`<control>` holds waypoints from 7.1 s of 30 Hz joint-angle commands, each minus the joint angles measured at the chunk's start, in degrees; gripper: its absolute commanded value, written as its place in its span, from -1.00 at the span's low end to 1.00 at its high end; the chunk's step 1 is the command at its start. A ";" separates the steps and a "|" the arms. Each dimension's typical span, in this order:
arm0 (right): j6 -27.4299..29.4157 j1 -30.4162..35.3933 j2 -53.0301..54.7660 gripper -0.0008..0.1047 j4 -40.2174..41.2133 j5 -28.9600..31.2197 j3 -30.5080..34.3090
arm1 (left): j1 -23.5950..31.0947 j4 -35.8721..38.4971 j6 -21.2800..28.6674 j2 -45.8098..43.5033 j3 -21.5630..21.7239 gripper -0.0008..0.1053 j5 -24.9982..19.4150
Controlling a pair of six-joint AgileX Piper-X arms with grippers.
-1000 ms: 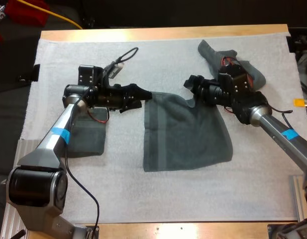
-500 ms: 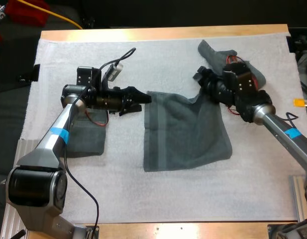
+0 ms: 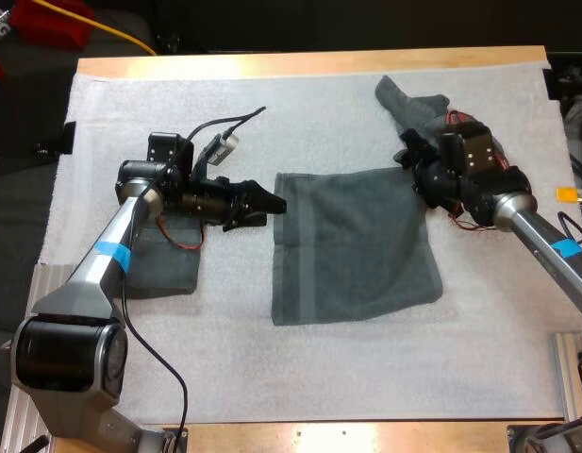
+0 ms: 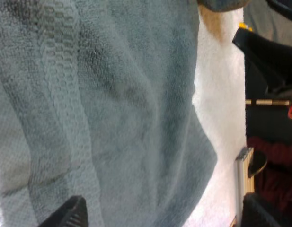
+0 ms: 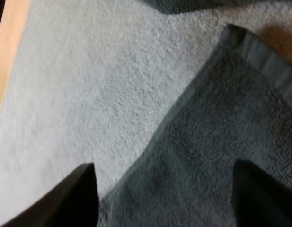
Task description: Pick towel from pile, fold and stack
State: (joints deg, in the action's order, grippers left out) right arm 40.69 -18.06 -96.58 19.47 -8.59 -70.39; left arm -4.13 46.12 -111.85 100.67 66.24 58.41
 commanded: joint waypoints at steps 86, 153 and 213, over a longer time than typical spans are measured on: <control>46.93 -0.15 35.12 0.14 32.32 -5.68 22.12 | -33.70 21.08 -1.32 -49.28 0.08 0.22 -48.04; 64.51 9.30 9.20 -0.07 23.37 -34.02 26.06 | -33.70 19.58 -2.15 -49.28 0.08 0.22 -47.10; 59.34 9.30 16.98 -0.96 32.14 -22.19 26.06 | -25.63 -1.76 -19.19 -48.84 -31.36 0.35 -40.53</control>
State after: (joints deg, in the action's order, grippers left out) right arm 100.00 -8.89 -79.93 50.53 -30.67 -44.71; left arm -30.13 45.72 -130.38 52.01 35.03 16.87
